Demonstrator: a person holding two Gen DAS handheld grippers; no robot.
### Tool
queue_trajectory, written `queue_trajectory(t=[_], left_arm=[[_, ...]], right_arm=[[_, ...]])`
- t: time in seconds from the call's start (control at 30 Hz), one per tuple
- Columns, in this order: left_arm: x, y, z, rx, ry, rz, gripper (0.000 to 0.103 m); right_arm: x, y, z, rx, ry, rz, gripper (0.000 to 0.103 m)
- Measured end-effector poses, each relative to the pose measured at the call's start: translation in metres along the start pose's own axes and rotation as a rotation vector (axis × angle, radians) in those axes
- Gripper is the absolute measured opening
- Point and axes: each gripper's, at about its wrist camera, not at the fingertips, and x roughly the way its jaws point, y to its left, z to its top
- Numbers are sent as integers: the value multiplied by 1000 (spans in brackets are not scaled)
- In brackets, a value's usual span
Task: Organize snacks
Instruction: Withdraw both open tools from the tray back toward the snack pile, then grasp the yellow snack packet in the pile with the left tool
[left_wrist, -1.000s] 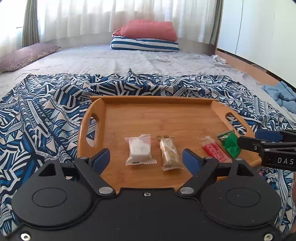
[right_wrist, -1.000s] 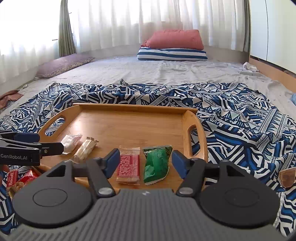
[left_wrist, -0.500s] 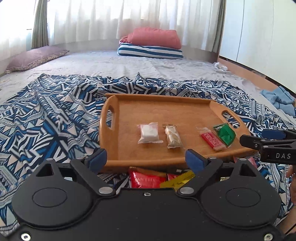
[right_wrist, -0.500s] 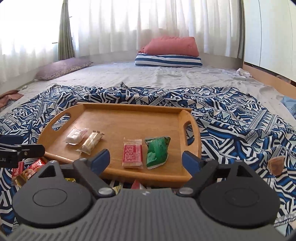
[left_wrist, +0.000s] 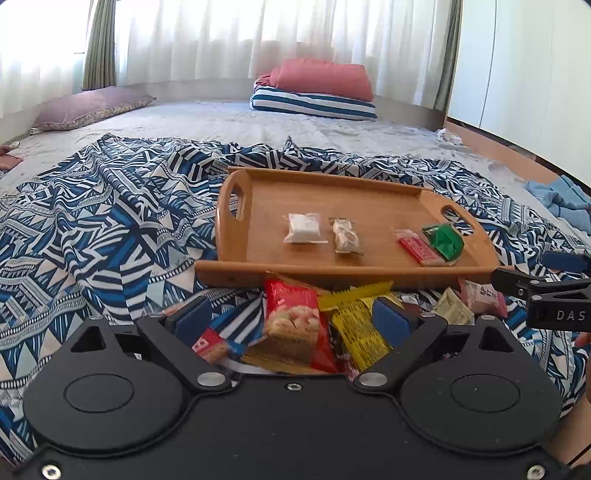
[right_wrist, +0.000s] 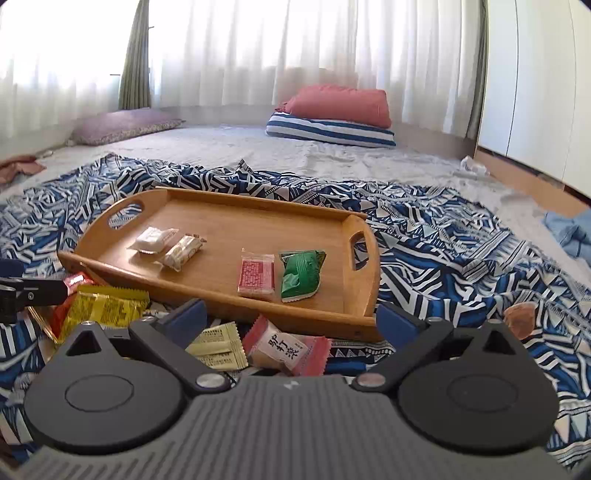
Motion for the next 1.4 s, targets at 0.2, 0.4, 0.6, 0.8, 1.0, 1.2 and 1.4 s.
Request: queue_trajectory(t=[0.2, 0.4, 0.6, 0.8, 1.0, 1.2, 1.4], left_arm=[[-6, -9, -12, 17, 3, -20, 94], [-8, -17, -20, 30, 12, -34, 95], [-6, -22, -25, 38, 23, -39, 95], [-4, -28, -28, 50, 23, -41, 95], [-4, -36, -30, 61, 19, -58, 95], [-3, -44, -29, 78, 14, -74, 95], [3, -46, -26, 44, 13, -60, 94]], right_arm=[[-5, 8, -8, -50, -3, -15, 103], [-2, 9, -14, -53, 9, -19, 103], [1, 6, -18, -55, 18, -23, 103], [4, 0, -22, -46, 29, -29, 103], [8, -6, -25, -24, 39, -37, 103], [13, -11, -25, -6, 43, -36, 103], [19, -13, -25, 18, 56, -7, 103]])
